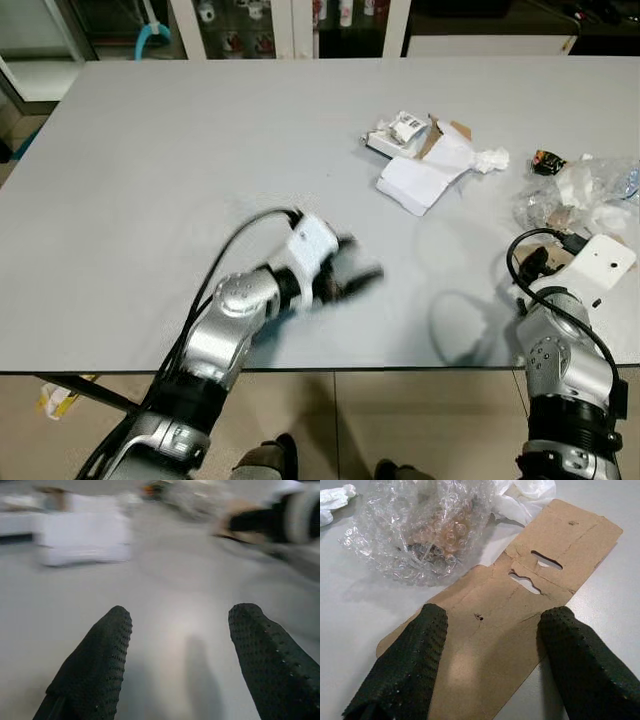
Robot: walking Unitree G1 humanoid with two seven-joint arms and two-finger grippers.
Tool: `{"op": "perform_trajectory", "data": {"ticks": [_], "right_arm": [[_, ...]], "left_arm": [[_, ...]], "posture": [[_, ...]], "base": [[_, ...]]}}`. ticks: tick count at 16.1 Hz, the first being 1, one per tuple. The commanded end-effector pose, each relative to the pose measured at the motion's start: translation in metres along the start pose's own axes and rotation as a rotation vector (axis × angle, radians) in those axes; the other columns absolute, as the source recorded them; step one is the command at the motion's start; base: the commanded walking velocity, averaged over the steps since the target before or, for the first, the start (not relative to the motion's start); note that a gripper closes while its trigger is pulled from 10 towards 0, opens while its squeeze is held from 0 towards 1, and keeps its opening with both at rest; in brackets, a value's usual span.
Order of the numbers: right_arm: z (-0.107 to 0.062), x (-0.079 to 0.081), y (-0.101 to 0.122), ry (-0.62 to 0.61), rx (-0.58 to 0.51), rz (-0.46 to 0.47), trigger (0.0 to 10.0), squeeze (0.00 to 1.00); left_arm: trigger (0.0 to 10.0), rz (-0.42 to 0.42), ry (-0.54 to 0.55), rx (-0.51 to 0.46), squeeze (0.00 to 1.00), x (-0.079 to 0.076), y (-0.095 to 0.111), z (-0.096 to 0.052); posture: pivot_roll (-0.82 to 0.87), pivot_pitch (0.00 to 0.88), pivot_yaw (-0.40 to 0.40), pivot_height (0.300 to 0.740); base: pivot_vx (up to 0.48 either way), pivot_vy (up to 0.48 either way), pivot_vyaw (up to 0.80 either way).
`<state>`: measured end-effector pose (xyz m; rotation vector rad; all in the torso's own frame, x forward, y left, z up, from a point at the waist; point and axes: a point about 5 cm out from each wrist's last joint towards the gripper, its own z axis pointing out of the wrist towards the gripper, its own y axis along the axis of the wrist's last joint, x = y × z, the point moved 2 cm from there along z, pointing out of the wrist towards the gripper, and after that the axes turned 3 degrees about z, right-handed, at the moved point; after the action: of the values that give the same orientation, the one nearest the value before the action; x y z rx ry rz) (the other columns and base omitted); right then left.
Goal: Picking trash to rubbish bin
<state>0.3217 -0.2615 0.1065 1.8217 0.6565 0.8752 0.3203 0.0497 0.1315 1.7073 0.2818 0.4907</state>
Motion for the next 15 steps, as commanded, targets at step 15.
{"op": "perform_trajectory", "data": {"ticks": [15], "right_arm": [[-0.107, 0.015, -0.061, 0.107, 0.345, -0.076, 10.0, 0.0]], "left_arm": [[10.0, -0.038, -0.162, 0.028, 0.0, -0.017, -0.002, -0.005]], "posture": [[0.17, 0.185, 0.022, 0.74]], "base": [[0.0, 0.0, 0.0]]}}
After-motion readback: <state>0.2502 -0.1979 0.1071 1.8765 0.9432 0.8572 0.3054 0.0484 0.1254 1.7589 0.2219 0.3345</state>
